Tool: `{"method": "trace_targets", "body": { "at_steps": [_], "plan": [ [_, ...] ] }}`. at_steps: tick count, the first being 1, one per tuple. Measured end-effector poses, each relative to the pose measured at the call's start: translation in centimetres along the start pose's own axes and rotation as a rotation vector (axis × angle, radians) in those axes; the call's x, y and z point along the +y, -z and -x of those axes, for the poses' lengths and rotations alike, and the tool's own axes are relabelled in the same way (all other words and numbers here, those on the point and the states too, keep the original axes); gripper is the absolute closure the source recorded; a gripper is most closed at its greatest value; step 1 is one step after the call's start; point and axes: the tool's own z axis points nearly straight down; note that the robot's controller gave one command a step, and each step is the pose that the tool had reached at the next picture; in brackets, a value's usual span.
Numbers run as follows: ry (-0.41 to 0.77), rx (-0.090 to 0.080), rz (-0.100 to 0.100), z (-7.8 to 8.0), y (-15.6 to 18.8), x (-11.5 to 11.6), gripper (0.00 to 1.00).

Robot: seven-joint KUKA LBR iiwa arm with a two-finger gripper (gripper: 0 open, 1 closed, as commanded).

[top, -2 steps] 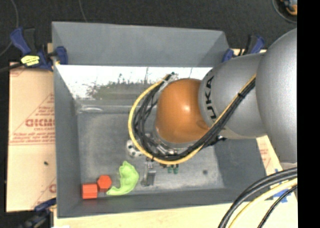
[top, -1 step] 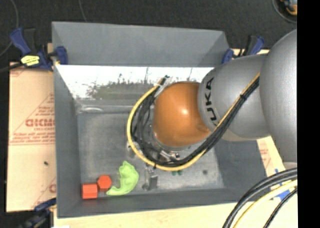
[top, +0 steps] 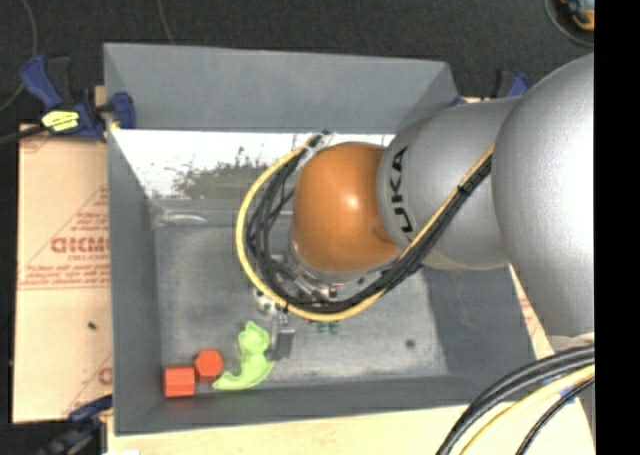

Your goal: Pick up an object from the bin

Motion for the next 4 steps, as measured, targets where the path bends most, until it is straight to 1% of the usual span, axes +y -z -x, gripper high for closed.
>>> {"method": "trace_targets", "body": {
  "at_steps": [1,2,3,4],
  "plan": [
    [0.005,0.001,0.000,0.0,0.0,0.0,0.00],
    [0.298,-0.002,0.001,-3.1,-5.3,0.9,1.00],
    [0.296,-0.002,0.002,-3.1,-5.3,0.9,1.00],
    [0.297,-0.015,0.003,0.2,2.9,3.0,1.00]
  ]
}}
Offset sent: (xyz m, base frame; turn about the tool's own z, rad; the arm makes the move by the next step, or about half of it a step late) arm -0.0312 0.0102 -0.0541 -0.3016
